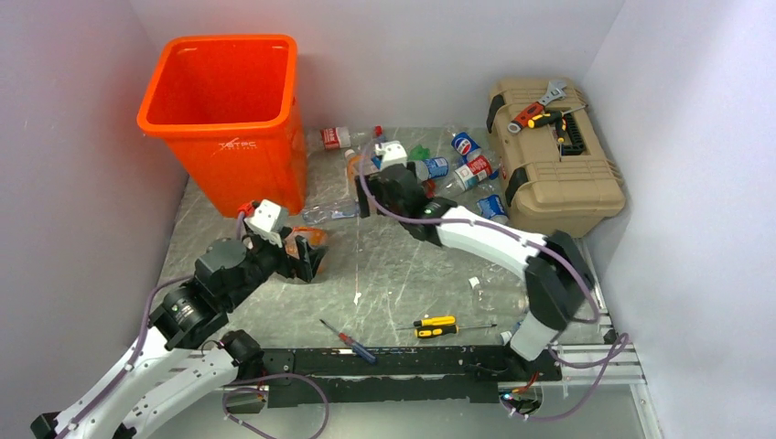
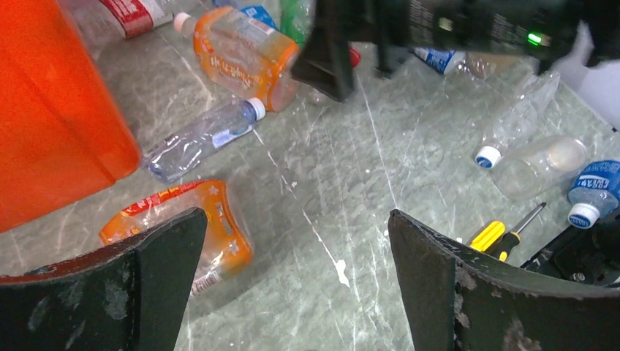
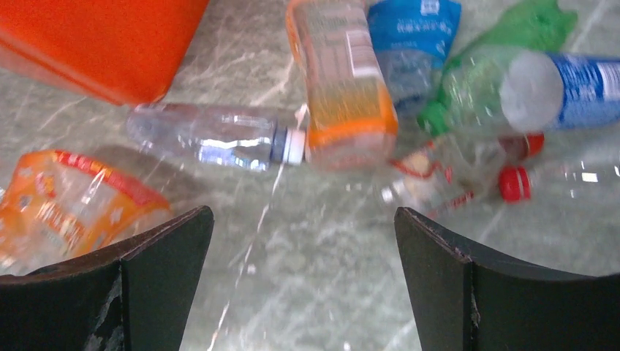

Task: Put the plastic bottles in the bin
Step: Place the plastic bottle in the trash bin, then pick up the plastic bottle at the center of the board.

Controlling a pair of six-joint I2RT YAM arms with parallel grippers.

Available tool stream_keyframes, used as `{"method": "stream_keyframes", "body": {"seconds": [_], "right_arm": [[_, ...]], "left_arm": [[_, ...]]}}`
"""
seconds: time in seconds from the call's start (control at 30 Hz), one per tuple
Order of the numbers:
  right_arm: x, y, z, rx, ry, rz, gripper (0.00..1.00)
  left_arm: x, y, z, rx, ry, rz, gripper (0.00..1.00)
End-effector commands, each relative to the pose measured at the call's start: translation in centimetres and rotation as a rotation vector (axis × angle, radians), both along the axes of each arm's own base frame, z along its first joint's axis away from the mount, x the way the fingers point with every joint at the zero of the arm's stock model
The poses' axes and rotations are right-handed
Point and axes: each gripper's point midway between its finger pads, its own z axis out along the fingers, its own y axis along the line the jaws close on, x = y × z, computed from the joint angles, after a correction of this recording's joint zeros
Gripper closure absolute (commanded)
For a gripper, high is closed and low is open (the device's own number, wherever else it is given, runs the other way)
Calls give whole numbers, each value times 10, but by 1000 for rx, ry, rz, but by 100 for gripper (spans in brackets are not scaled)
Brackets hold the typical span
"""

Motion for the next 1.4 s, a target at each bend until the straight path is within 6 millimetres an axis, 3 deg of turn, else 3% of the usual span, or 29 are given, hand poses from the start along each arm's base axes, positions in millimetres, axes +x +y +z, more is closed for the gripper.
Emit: {"method": "stream_keyframes", "body": {"seconds": [0.0, 0.27, 0.6, 0.83, 1.1, 1.2, 1.37], "right_arm": [[39, 16, -3, -133, -17, 22, 0], [87, 24, -25, -244, 32, 36, 0], [123, 27, -59, -290, 110, 68, 0], [128, 36, -79, -292, 148, 103, 7], [122, 41, -91, -282, 180, 142, 23], [119, 41, -86, -265, 171, 144, 34], [114, 39, -54, -214, 124, 132, 45]], "left_arm": [[-1, -11, -3, -43, 21, -33, 1], [5, -2, -16, 40, 84, 25, 1], [4, -7, -17, 34, 80, -4, 1], [5, -11, -21, 47, 91, -16, 0], [8, -10, -24, 60, 97, -4, 1], [8, -8, -24, 64, 96, 5, 1], [9, -5, -23, 60, 91, 21, 1]]}}
